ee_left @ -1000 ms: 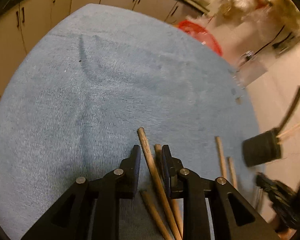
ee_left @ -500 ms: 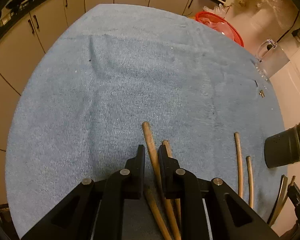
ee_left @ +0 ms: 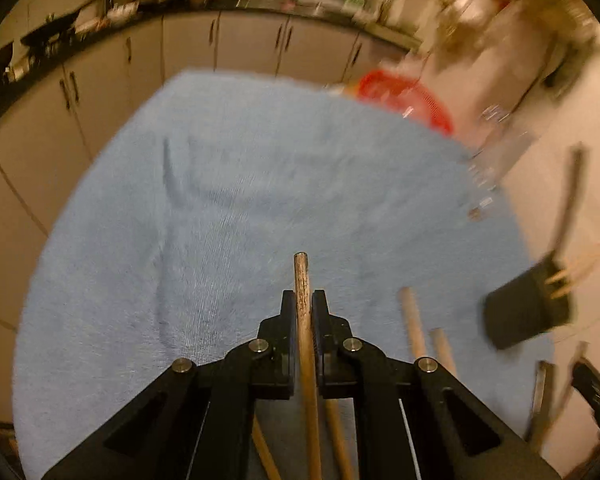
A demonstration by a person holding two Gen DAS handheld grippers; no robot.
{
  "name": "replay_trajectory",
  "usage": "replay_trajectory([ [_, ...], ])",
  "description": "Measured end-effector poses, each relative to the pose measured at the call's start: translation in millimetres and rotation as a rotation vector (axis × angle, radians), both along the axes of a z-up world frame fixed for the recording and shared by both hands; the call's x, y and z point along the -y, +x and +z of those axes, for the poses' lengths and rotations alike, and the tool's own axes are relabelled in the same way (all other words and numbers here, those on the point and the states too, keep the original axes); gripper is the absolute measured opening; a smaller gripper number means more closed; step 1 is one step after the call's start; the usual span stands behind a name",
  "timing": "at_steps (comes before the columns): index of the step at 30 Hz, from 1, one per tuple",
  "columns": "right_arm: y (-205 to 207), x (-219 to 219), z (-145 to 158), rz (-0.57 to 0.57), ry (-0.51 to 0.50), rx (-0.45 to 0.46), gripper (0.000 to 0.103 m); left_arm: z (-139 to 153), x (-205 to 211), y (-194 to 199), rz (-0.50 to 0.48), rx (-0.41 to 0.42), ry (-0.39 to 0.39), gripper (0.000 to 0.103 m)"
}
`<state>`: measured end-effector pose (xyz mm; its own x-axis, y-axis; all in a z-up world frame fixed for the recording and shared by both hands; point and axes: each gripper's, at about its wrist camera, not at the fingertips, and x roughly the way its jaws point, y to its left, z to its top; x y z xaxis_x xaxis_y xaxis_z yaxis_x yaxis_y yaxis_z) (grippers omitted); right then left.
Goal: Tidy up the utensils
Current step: 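Lift both chopsticks upright and carry them over the black holder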
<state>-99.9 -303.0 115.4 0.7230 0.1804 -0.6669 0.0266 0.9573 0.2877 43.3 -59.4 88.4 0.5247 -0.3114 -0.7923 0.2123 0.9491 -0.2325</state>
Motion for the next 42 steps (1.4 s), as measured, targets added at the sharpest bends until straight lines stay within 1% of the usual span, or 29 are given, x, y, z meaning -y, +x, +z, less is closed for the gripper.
replay_trajectory([
  [7, -21, 2, 30, -0.02, -0.004, 0.118, 0.007, 71, -9, -42, -0.034, 0.155, -0.074, 0.007],
  [10, -31, 1, 43, -0.035, -0.021, 0.166, 0.007, 91, -11, -58, -0.051, 0.204, -0.093, 0.007],
  [12, -36, -1, 49, -0.042, -0.025, 0.184, 0.007, 101, -15, -65, -0.061, 0.221, -0.11, 0.007],
  [16, -41, -2, 58, -0.05, -0.034, 0.213, 0.007, 109, -16, -79, -0.075, 0.243, -0.122, 0.007],
  [20, -42, -2, 63, -0.059, -0.031, 0.228, 0.007, 114, -15, -84, -0.08, 0.246, -0.13, 0.007],
  [36, -45, 8, 76, -0.091, -0.018, 0.258, 0.007, 119, -12, -82, -0.107, 0.24, -0.135, 0.007],
  [42, -46, 14, 83, -0.102, -0.011, 0.273, 0.007, 126, -6, -85, -0.131, 0.253, -0.134, 0.007],
])
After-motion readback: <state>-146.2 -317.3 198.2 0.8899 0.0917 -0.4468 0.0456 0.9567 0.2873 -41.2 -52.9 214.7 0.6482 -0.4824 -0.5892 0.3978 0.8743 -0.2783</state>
